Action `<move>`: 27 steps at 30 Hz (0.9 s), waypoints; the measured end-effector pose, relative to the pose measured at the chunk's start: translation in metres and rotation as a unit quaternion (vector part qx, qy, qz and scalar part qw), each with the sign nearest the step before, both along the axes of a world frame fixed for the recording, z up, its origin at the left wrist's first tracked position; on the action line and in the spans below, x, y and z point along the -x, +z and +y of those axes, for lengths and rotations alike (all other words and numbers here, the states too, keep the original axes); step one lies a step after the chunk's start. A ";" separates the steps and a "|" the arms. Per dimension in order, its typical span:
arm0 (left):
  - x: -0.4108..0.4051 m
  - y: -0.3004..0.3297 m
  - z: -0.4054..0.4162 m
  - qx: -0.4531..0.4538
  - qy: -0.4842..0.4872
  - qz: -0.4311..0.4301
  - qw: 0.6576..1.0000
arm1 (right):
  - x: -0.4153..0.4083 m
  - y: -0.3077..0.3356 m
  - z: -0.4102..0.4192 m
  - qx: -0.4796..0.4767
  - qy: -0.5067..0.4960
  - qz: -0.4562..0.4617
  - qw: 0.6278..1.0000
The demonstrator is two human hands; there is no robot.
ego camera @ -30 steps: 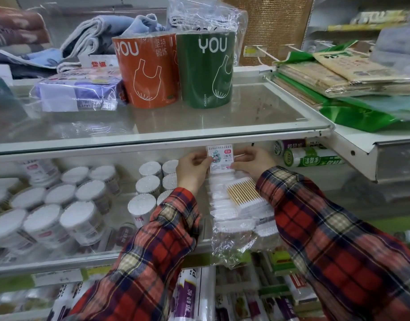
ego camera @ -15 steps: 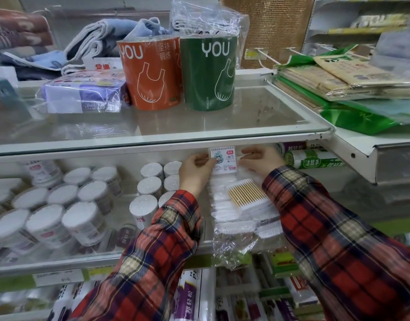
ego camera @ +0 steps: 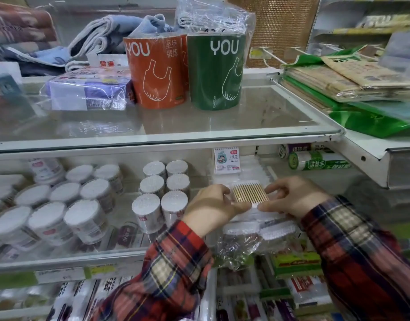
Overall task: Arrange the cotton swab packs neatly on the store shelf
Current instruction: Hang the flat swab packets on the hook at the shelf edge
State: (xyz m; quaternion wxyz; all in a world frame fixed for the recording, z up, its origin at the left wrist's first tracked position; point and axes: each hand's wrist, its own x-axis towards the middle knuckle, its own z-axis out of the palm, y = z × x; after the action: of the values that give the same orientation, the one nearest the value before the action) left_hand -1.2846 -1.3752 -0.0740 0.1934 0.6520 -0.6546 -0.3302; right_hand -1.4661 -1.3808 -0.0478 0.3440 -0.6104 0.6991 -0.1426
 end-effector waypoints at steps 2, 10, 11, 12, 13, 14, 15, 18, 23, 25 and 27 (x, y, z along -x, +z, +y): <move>0.004 -0.004 0.002 0.020 -0.004 -0.009 1.000 | -0.002 -0.006 0.001 0.001 -0.014 -0.021 1.000; -0.008 -0.002 0.014 0.014 0.043 0.235 0.971 | -0.006 -0.006 0.016 0.044 -0.025 -0.134 0.990; -0.010 0.000 0.020 0.017 0.050 0.285 0.957 | -0.008 -0.005 0.021 0.056 -0.015 -0.147 0.987; -0.012 0.002 0.027 0.024 0.053 0.329 0.943 | -0.009 -0.004 0.025 0.072 -0.003 -0.162 0.984; -0.015 0.004 0.033 0.033 0.051 0.355 0.933 | -0.010 -0.001 0.030 0.087 0.004 -0.181 0.980; -0.018 0.005 0.038 0.039 0.043 0.367 0.929 | -0.011 0.000 0.034 0.099 0.008 -0.201 0.974; -0.022 0.005 0.044 0.038 0.033 0.371 0.927 | -0.012 0.002 0.039 0.105 0.010 -0.218 0.970; -0.034 0.002 0.054 0.025 0.016 0.381 0.924 | -0.014 0.001 0.048 0.088 0.016 -0.265 0.960; -0.044 -0.008 0.063 0.002 0.012 0.394 0.919 | -0.020 -0.012 0.055 0.054 0.022 -0.309 0.949; -0.045 -0.011 0.065 -0.004 0.014 0.395 0.919 | -0.021 -0.016 0.055 0.045 0.029 -0.314 0.948; -0.045 -0.013 0.065 -0.006 0.016 0.395 0.919 | -0.020 -0.019 0.053 0.042 0.029 -0.319 0.946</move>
State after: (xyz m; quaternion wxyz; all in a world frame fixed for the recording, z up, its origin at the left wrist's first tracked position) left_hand -1.2393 -1.3097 -0.0865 0.4375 0.4801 -0.5128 -0.5614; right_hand -1.4456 -1.3275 -0.0663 0.5272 -0.5671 0.5279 -0.3489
